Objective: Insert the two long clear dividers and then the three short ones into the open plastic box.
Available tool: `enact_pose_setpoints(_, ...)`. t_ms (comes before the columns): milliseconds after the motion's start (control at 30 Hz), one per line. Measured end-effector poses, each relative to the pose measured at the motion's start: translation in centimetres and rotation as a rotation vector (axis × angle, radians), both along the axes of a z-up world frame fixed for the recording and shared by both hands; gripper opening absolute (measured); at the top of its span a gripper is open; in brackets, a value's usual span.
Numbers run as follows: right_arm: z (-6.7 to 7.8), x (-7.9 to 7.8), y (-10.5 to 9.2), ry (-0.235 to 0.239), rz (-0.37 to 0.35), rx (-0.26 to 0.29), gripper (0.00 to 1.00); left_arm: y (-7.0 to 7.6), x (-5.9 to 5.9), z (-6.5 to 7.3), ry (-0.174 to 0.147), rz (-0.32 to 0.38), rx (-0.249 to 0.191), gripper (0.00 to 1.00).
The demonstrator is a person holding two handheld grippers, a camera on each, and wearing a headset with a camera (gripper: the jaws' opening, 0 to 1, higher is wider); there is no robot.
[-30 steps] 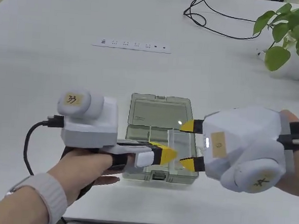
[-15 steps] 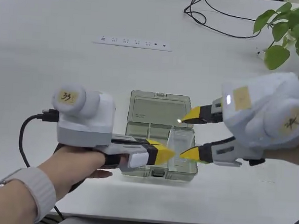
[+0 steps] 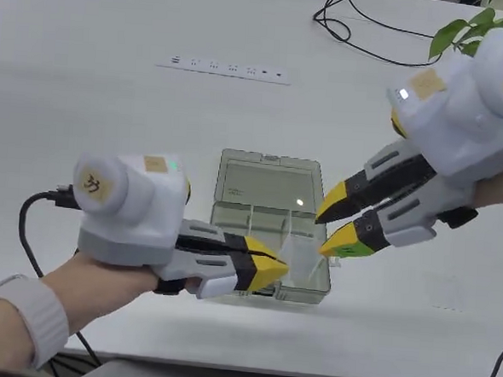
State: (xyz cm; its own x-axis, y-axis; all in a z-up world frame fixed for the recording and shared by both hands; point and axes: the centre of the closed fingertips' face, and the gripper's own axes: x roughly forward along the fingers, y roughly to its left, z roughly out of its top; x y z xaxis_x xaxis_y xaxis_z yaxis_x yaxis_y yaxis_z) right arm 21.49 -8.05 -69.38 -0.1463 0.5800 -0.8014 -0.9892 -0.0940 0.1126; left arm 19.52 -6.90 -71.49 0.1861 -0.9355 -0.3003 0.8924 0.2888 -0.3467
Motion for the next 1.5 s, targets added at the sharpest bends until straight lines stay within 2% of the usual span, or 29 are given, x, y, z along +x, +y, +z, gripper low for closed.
enact_pose_setpoints(100,-0.1,-0.6,0.5,0.022,0.036,-0.015,0.14,0.0,-0.4,-0.1,-0.018,-0.022,0.010,0.00)
enact_pose_setpoints(267,-0.9,-1.3,0.7,0.051,0.083,-0.060,0.12,0.2,-0.5,0.1,-0.022,-0.020,0.000,0.00)
enact_pose_setpoints(567,-1.0,-1.7,1.6,0.090,0.121,-0.074,0.07,0.3,-0.4,0.5,-0.033,-0.025,-0.021,0.00)
enact_pose_setpoints(700,-0.9,-2.0,1.6,0.131,0.122,-0.089,0.03,0.4,-0.4,0.4,-0.036,-0.027,-0.027,0.00)
enact_pose_setpoints(767,-0.8,-2.0,1.7,0.128,0.133,-0.090,0.03,0.4,-0.3,0.4,-0.034,-0.029,-0.025,0.00)
enact_pose_setpoints(833,-0.9,-2.0,1.8,0.110,0.122,-0.120,0.03,0.4,-0.2,0.2,-0.024,-0.022,-0.017,0.00)
enact_pose_setpoints(867,-1.0,-2.1,1.6,0.110,0.095,-0.156,0.02,0.4,-0.1,0.1,-0.023,-0.020,-0.013,0.00)
enact_pose_setpoints(1000,-1.3,-2.0,2.0,0.068,0.133,-0.177,0.02,0.3,-0.1,-0.6,-0.027,-0.035,0.024,0.00)
enact_pose_setpoints(1200,-1.5,-2.1,2.0,0.083,0.117,-0.205,0.02,0.4,0.0,-1.0,-0.031,-0.033,0.037,0.00)
enact_pose_setpoints(1367,-1.7,-2.0,2.2,0.063,0.120,-0.215,0.02,0.6,0.3,-1.3,-0.038,-0.021,0.058,0.00)
enact_pose_setpoints(1500,-1.7,-1.8,2.4,0.058,0.118,-0.211,0.02,0.8,0.5,-1.3,-0.040,-0.010,0.057,0.00)
